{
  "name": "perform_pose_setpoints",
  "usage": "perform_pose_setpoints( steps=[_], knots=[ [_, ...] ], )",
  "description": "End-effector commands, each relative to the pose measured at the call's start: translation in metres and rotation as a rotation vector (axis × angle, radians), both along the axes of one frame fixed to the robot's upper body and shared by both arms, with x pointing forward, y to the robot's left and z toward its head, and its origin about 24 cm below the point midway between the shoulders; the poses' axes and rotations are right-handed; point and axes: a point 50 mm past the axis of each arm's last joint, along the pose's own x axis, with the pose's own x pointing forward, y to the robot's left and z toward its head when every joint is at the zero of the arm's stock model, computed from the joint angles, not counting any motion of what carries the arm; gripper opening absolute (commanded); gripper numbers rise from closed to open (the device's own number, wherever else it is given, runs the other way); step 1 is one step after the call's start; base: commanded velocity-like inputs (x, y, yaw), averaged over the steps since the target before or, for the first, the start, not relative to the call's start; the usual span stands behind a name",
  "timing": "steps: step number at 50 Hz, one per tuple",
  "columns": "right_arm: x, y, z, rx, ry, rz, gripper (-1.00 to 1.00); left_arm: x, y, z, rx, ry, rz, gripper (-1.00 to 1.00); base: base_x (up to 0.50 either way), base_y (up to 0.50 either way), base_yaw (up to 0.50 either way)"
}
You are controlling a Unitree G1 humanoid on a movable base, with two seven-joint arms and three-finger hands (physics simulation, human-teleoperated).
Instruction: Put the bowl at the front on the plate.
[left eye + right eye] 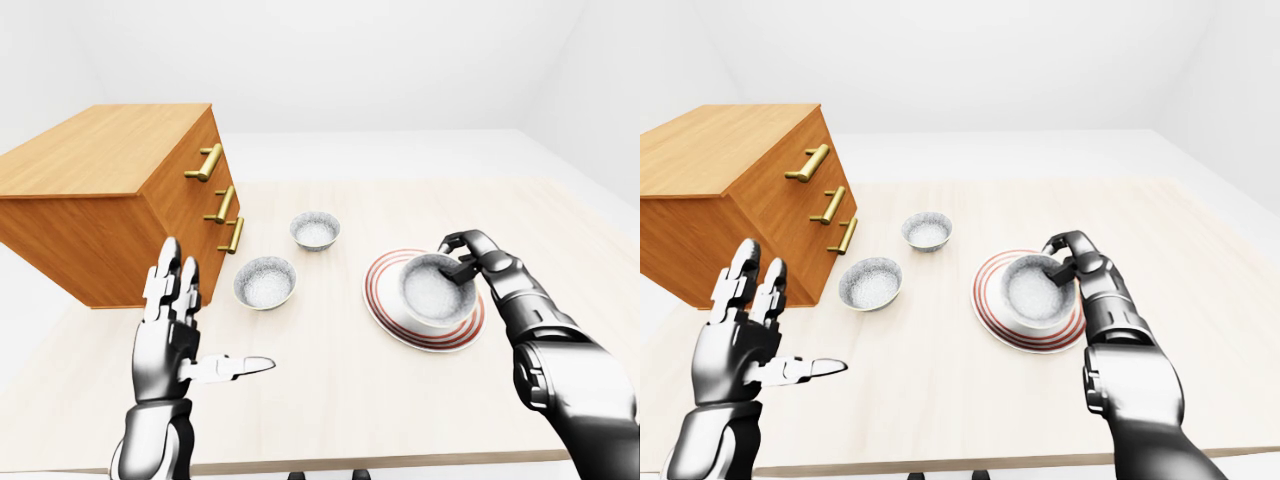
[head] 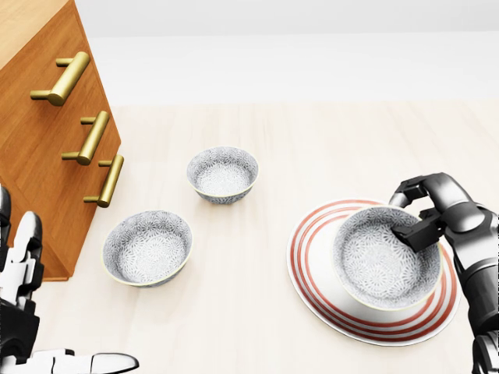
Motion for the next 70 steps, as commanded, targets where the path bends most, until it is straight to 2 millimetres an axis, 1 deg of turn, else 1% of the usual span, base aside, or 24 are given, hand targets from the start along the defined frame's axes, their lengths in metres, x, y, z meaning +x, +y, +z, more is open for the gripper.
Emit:
perform_pose_setpoints(
  steps=[1,5,16,33,38,47,58,60,62,64,66,68,69,70],
  knots=[
    [0.005,0.005,0.006,0.032,-0.047,-0.015,-1.0,-0.013,0.0,0.004,0.016,0.0,0.009,1.0,0.0,0.0,0.0],
    [0.006,0.007,0.008,0.034,-0.053,-0.013,-1.0,-0.014,0.0,0.008,0.022,-0.019,0.006,1.0,0.0,0.0,0.0],
    [0.008,0.007,0.01,0.04,-0.058,-0.014,-1.0,-0.014,-0.001,0.007,0.024,-0.011,0.004,1.0,0.0,0.0,0.0],
    [0.001,0.005,-0.002,0.057,-0.036,-0.039,-1.0,-0.016,-0.001,0.007,0.027,-0.009,0.004,1.0,0.0,0.0,0.0],
    [-0.002,0.003,-0.008,0.06,-0.028,-0.05,-1.0,-0.017,-0.001,0.006,0.026,-0.004,0.004,1.0,0.0,0.0,0.0],
    [-0.003,0.004,-0.01,0.069,-0.03,-0.055,-1.0,-0.017,-0.001,0.006,0.026,-0.003,0.004,1.0,0.0,0.0,0.0],
    [-0.007,0.003,-0.016,0.077,-0.023,-0.074,-1.0,-0.017,-0.001,0.007,0.026,-0.01,0.003,1.0,0.0,0.0,0.0],
    [-0.006,0.003,-0.015,0.074,-0.028,-0.068,-1.0,-0.02,-0.003,0.014,0.025,-0.039,0.002,1.0,0.0,0.0,0.0],
    [-0.005,0.004,-0.014,0.071,-0.028,-0.066,-1.0,-0.021,-0.003,0.016,0.024,-0.046,0.0,1.0,0.0,0.0,0.0],
    [-0.004,0.004,-0.012,0.073,-0.035,-0.066,-1.0,-0.024,-0.003,0.014,0.022,-0.036,0.001,1.0,0.0,0.0,0.0],
    [-0.004,0.004,-0.013,0.071,-0.033,-0.07,-1.0,-0.028,-0.001,0.012,0.02,-0.018,0.003,1.0,0.0,0.0,0.0],
    [-0.005,0.004,-0.014,0.076,-0.035,-0.075,-1.0,-0.036,-0.001,0.008,0.013,0.017,0.007,1.0,0.0,0.0,0.0],
    [-0.007,0.003,-0.016,0.079,-0.034,-0.079,-1.0,-0.045,-0.002,0.004,0.004,0.055,0.003,1.0,0.0,0.0,0.0],
    [-0.007,0.003,-0.017,0.087,-0.037,-0.085,-1.0,-0.049,-0.003,0.002,0.001,0.076,0.001,1.0,0.0,0.0,0.0]
  ],
)
